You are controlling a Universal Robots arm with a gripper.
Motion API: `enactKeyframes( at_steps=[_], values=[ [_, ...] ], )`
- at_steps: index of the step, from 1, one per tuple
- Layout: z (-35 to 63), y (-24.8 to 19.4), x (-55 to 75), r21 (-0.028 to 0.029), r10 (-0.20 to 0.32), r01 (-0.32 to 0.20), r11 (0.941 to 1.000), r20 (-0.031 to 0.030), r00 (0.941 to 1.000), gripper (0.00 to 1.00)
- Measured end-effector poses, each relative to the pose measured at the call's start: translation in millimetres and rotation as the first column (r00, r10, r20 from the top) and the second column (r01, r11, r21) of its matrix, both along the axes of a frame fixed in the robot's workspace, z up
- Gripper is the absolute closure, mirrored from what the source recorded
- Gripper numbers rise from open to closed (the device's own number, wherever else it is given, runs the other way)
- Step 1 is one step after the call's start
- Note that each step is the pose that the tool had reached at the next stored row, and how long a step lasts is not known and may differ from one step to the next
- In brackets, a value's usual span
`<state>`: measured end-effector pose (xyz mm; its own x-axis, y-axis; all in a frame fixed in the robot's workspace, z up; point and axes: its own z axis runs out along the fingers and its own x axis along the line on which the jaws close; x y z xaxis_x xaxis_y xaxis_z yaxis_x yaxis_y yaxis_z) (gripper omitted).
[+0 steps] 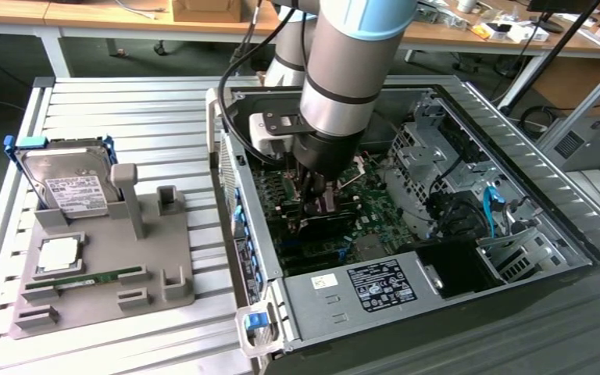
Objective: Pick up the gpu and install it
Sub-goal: 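Press down on the gpu until it lock into place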
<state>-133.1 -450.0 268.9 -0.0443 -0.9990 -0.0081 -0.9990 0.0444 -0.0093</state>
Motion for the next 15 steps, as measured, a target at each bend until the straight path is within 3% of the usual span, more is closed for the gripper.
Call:
enactKeyframes(
  at_steps=[15],
  values=[
    [-0.9, 0.0, -0.6, 0.0004, 0.0, 0.0, 1.0, 0.0001, 1.0, 0.89]
  ],
)
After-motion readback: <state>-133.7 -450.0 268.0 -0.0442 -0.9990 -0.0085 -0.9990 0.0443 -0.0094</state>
